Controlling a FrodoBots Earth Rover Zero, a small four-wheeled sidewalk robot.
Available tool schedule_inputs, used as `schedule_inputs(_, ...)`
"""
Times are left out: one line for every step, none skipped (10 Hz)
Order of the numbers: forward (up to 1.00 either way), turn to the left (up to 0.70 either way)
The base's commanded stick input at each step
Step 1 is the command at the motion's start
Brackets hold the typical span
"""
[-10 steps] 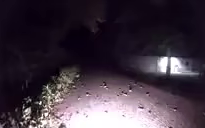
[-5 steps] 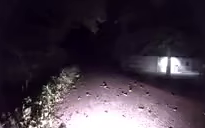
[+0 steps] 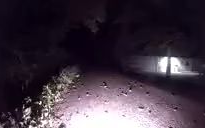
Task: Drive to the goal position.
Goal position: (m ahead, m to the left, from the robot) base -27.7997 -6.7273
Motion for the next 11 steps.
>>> schedule_inputs(1.0, -0.27)
schedule_inputs(1.0, -0.27)
schedule_inputs(1.0, -0.27)
schedule_inputs(1.0, -0.27)
schedule_inputs(1.0, -0.27)
schedule_inputs(1.0, -0.27)
schedule_inputs(1.0, -0.27)
schedule_inputs(1.0, -0.27)
schedule_inputs(1.0, -0.27)
schedule_inputs(1.0, -0.27)
schedule_inputs(1.0, -0.27)
